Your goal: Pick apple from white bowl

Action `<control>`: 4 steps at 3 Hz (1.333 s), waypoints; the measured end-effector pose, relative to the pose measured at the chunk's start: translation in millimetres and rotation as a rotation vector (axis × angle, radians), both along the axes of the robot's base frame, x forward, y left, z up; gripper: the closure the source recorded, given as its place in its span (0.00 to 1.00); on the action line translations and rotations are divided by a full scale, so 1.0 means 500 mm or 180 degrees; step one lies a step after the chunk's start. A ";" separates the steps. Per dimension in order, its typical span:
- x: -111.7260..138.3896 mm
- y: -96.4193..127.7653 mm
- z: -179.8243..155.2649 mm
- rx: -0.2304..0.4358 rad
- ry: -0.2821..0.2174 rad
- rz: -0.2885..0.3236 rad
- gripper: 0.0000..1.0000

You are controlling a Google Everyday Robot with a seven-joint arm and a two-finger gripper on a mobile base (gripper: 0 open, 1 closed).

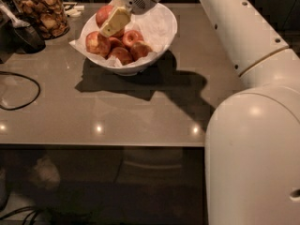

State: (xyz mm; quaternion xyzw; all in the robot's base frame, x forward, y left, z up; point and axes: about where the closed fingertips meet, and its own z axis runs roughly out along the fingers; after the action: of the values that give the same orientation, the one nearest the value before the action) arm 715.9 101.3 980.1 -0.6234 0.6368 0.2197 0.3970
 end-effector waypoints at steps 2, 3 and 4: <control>-0.068 0.047 0.033 -0.0010 0.0085 0.0127 1.00; -0.098 0.065 0.072 -0.0045 0.0126 0.0180 1.00; -0.142 0.088 0.140 -0.0056 0.0049 0.0308 1.00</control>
Offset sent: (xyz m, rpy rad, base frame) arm -0.0555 0.0304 0.0330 -0.0119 0.0325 0.0616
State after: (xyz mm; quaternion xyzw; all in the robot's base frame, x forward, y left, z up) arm 644.7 145.2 1049.9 -0.6552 0.6109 0.2378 0.3755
